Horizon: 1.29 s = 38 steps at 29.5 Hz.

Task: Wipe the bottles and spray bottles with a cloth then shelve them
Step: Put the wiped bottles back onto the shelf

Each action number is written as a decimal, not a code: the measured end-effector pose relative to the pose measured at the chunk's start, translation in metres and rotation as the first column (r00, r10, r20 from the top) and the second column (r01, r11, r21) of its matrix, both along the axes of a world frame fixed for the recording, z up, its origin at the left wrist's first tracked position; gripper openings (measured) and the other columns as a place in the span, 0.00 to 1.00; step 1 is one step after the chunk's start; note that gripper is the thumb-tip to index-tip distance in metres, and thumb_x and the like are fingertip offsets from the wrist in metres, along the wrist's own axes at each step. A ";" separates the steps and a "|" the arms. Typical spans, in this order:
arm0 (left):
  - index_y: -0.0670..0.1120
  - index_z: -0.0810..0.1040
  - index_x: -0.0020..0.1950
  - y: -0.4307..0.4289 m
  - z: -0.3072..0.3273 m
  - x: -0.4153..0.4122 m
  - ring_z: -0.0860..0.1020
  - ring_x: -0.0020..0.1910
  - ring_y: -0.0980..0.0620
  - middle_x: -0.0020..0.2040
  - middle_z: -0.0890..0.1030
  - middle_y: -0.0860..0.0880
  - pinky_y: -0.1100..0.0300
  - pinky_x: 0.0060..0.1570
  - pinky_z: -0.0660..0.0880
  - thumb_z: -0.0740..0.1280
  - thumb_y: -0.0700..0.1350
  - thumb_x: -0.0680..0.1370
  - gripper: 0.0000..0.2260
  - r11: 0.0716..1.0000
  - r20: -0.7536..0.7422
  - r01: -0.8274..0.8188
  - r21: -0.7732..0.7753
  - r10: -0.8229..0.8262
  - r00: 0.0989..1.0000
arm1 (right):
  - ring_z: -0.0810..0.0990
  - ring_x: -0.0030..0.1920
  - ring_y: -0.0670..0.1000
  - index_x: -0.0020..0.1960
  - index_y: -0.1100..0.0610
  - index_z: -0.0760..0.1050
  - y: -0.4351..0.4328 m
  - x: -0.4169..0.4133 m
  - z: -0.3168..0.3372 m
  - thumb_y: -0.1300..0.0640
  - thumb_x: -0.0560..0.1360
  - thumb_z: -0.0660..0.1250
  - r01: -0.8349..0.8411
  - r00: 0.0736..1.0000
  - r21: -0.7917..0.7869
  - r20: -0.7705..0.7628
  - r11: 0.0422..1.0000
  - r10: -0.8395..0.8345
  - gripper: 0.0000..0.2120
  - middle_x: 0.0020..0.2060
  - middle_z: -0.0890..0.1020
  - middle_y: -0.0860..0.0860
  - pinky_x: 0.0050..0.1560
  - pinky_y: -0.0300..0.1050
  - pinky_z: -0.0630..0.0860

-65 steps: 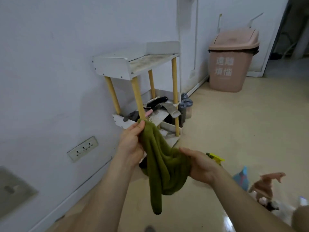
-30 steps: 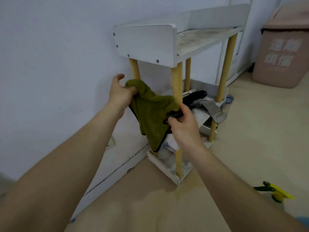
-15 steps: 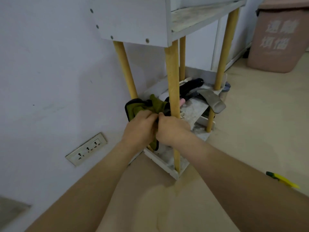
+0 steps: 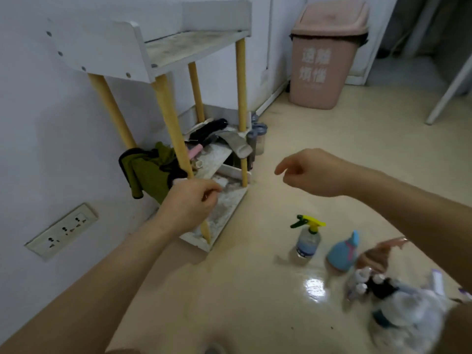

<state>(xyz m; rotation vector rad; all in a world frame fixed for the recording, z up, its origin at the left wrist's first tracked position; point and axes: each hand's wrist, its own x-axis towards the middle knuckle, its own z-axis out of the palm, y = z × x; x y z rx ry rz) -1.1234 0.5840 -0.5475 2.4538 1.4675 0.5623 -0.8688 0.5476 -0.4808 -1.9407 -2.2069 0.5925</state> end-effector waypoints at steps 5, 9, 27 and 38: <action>0.49 0.83 0.58 -0.054 0.021 0.069 0.75 0.39 0.57 0.48 0.83 0.51 0.65 0.38 0.69 0.63 0.43 0.81 0.11 0.981 -0.117 0.189 -0.039 -0.192 0.974 | 0.81 0.51 0.52 0.60 0.51 0.80 -0.082 0.082 0.019 0.58 0.79 0.65 0.206 0.957 -0.033 -0.201 0.978 -0.208 0.11 0.52 0.83 0.50 0.51 0.43 0.78; 0.54 0.82 0.57 -0.093 0.011 0.121 0.75 0.47 0.55 0.53 0.81 0.54 0.62 0.44 0.69 0.60 0.43 0.81 0.13 0.957 -0.294 0.282 -0.071 -0.290 0.911 | 0.80 0.56 0.51 0.60 0.54 0.79 -0.158 0.145 0.008 0.61 0.79 0.64 0.477 0.727 -0.100 -0.514 0.873 -0.456 0.12 0.54 0.83 0.56 0.54 0.47 0.79; 0.45 0.71 0.66 -0.049 -0.200 0.370 0.66 0.68 0.44 0.67 0.71 0.44 0.46 0.65 0.61 0.58 0.63 0.77 0.26 0.949 -0.554 0.307 -0.066 -0.291 0.780 | 0.69 0.66 0.50 0.74 0.45 0.57 -0.197 0.263 -0.255 0.43 0.75 0.66 0.493 0.835 -0.211 0.388 0.844 -0.391 0.31 0.64 0.72 0.44 0.64 0.53 0.68; 0.40 0.65 0.66 -0.002 -0.265 0.414 0.77 0.58 0.36 0.59 0.79 0.38 0.52 0.44 0.65 0.55 0.47 0.84 0.14 0.867 -0.365 -0.017 -0.497 -0.192 0.911 | 0.74 0.36 0.51 0.39 0.50 0.63 -0.164 0.271 -0.271 0.51 0.82 0.56 0.400 0.916 -0.471 0.222 0.786 -0.334 0.13 0.33 0.72 0.47 0.38 0.46 0.70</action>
